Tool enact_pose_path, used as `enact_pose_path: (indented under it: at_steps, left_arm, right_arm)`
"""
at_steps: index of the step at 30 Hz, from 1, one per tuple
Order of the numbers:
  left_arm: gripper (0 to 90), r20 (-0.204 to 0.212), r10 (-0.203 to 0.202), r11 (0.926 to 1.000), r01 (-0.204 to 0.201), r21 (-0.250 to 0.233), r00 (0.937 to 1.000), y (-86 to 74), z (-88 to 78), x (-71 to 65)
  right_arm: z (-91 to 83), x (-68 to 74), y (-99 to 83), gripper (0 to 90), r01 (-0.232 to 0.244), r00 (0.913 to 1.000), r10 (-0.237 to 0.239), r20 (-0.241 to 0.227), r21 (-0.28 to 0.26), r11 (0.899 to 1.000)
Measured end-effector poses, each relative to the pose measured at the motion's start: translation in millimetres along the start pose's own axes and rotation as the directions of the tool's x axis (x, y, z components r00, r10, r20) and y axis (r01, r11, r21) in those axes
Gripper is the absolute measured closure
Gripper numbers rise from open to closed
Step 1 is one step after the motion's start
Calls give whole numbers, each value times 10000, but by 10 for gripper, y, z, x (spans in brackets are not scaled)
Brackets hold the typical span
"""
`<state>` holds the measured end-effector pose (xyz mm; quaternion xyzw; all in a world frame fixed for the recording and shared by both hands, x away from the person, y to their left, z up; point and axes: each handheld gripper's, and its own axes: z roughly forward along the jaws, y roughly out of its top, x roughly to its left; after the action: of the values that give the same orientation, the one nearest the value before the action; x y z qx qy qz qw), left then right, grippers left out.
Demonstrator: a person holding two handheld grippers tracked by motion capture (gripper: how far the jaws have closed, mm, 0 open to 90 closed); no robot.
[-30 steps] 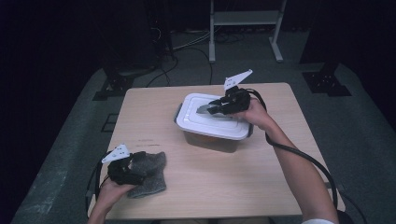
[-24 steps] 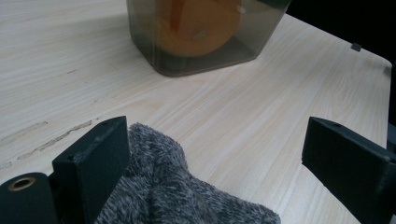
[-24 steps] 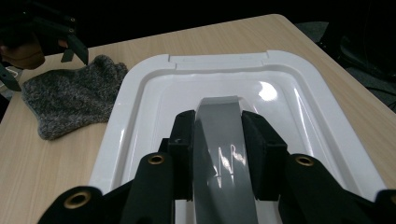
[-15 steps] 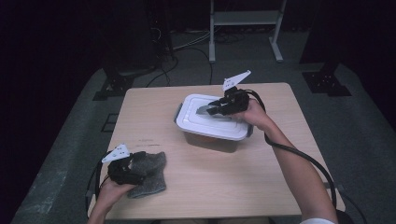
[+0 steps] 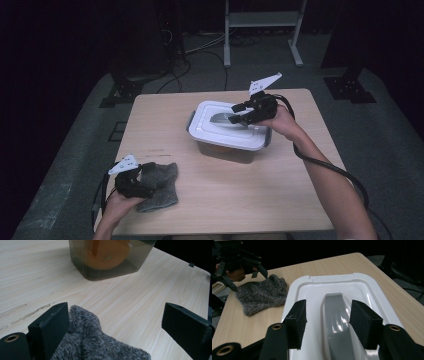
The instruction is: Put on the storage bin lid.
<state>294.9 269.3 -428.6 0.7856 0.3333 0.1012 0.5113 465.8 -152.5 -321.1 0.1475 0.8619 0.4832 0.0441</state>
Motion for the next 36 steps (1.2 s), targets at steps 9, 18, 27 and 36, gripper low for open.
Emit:
enact_pose_path:
  at_steps: [9,18,27,36]
  left_arm:
    - [73,-26,87,9999,-87,-67,10000,4,-24,-36]
    - [72,3,143,9999,-143,-23,9999,12,-2,-31]
    - [72,25,154,9999,-154,6,9999,16,11,-47]
    - [73,14,164,9998,-164,67,9999,14,20,-45]
  right_arm:
    - [-131,213,-14,412,367,9993,-365,-65,356,9987]
    - [-268,286,-106,400,277,9996,-276,-29,392,9988]
    - [-380,319,-268,393,-13,10000,9,90,398,9992]
    - [-546,322,-425,391,-276,9993,269,260,259,9993]
